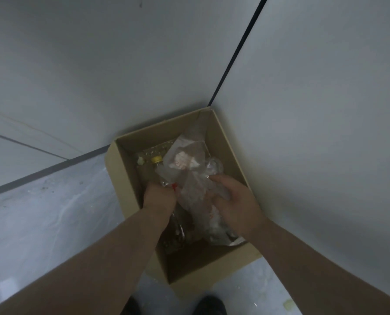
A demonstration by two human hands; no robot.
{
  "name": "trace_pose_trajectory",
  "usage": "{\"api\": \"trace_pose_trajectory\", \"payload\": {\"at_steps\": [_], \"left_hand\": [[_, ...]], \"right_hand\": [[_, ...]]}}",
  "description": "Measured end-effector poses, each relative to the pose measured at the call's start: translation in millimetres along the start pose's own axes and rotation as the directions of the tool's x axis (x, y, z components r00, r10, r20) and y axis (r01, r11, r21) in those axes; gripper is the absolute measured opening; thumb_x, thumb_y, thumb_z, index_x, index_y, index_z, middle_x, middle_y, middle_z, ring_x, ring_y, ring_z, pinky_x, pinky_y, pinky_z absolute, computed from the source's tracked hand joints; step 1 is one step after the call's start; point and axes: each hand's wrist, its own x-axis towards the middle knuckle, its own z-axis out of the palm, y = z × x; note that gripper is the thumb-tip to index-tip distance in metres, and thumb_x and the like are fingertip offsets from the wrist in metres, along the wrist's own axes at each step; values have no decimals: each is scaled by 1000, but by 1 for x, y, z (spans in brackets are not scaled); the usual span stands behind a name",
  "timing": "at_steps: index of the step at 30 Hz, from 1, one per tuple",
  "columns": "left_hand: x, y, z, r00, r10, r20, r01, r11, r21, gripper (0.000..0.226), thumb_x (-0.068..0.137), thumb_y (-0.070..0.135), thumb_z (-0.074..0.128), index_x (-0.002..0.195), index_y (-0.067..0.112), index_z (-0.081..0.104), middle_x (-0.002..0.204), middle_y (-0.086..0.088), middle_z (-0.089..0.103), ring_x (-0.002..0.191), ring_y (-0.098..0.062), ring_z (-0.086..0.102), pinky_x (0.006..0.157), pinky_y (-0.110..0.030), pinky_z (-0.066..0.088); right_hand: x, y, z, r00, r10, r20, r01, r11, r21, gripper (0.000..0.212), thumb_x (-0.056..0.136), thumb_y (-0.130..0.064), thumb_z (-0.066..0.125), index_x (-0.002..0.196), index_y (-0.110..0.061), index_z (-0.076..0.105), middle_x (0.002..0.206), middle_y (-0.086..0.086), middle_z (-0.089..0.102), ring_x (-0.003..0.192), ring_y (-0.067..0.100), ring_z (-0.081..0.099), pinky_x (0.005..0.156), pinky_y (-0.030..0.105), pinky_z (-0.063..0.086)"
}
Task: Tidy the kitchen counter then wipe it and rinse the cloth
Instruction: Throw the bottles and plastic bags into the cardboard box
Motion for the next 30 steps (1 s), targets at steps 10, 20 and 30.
{"api": "trace_pose_trajectory", "payload": {"at_steps": [10,20,30], "left_hand": [[-83,28,-96,871,476,123,-474,879,-49,35,92,13,55,94,49,55,85,24,57,73,5,55,56,-5,45],[-208,58,-202,848,498,184,-528,828,191,31,89,28,61,119,34,58,110,23,51,102,-2,51,92,-21,41],[-377,135,-280,862,495,105,-476,864,-163,22,72,24,70,94,22,67,96,6,71,92,-4,65,91,-26,49]], "right_hand": [[-27,-55,-24,999,13,-45,-10,997,70,33,91,-22,63,122,-32,61,106,-21,58,102,-1,56,94,20,45],[-116,-162,-87,992,21,-123,-16,999,42,38,86,-46,59,121,-31,63,111,-16,65,100,4,62,90,33,55],[-238,-292,-187,964,3,-264,24,995,99,40,78,-45,67,112,-25,67,109,-17,65,102,1,60,95,21,47]]}}
